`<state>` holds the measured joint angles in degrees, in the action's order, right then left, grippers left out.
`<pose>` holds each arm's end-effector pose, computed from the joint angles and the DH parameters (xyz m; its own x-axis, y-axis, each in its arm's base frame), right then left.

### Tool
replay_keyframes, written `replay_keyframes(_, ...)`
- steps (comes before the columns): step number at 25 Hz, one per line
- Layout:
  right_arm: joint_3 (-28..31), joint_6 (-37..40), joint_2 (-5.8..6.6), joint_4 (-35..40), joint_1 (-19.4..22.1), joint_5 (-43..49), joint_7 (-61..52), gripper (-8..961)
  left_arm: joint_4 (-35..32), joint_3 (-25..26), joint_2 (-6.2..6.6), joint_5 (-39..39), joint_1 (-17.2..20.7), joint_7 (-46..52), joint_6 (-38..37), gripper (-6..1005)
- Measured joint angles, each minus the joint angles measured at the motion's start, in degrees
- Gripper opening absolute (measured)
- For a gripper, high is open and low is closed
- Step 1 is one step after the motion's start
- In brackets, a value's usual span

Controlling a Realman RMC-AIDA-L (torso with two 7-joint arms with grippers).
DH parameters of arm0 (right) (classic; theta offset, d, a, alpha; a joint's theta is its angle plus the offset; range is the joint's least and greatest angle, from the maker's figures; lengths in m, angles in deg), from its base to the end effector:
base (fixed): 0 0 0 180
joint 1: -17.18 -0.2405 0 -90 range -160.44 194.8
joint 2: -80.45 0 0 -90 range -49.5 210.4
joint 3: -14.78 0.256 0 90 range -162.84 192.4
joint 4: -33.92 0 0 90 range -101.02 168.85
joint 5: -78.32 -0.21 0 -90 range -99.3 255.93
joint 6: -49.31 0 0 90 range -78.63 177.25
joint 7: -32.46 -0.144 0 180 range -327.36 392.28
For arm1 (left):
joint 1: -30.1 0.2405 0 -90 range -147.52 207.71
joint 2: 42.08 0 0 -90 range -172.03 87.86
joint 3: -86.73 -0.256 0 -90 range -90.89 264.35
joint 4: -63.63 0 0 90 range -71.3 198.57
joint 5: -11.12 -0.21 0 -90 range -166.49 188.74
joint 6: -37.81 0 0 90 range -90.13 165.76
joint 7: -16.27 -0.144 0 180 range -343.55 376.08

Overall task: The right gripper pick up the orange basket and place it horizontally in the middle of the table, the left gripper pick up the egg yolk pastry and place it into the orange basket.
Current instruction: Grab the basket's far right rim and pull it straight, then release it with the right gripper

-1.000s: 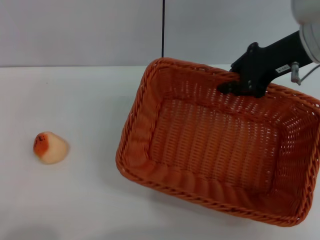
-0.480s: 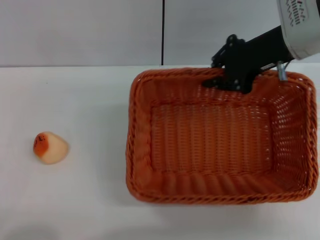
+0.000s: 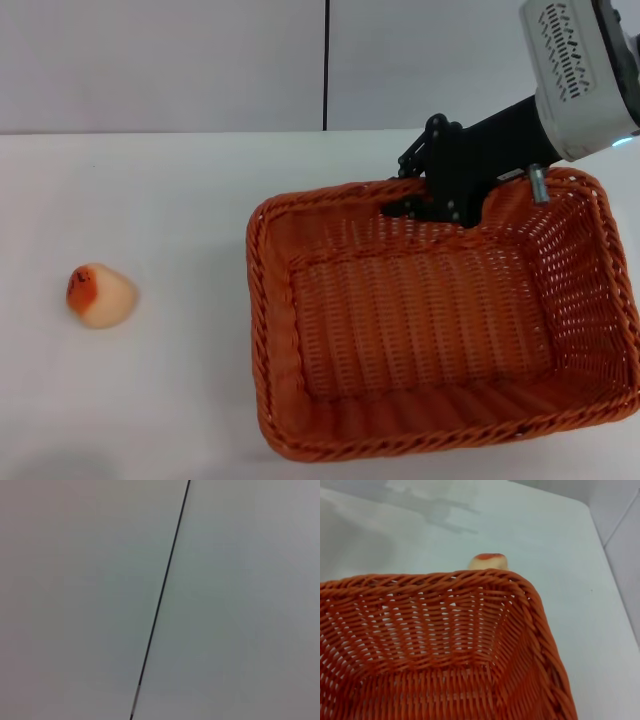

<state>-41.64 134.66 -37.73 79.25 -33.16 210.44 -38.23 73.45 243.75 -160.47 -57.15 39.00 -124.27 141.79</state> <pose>0.1554 0.3972 -0.0206 0.9615 0.2741 0.0214 0.2748 -0.9569 -0.0939 -0.3994 0.0904 0.0618 0.5120 -0.1481 0.8462 0.8470 -0.0769 -0.5259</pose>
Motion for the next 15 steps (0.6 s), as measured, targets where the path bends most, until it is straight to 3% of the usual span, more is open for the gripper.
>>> replay_keyframes(7,-0.63,-2.98,-0.72,0.34,1.41,-0.13,-1.07,149,-0.11,-0.63,0.00,-0.02,-0.21,-0.01,0.00,847)
replay_keyframes(15,-0.97,-6.38,-0.76,-0.21,1.80,-0.13,-1.78,150,-0.15,-1.15,0.00,-0.03,-0.41,-0.01,-0.11,846)
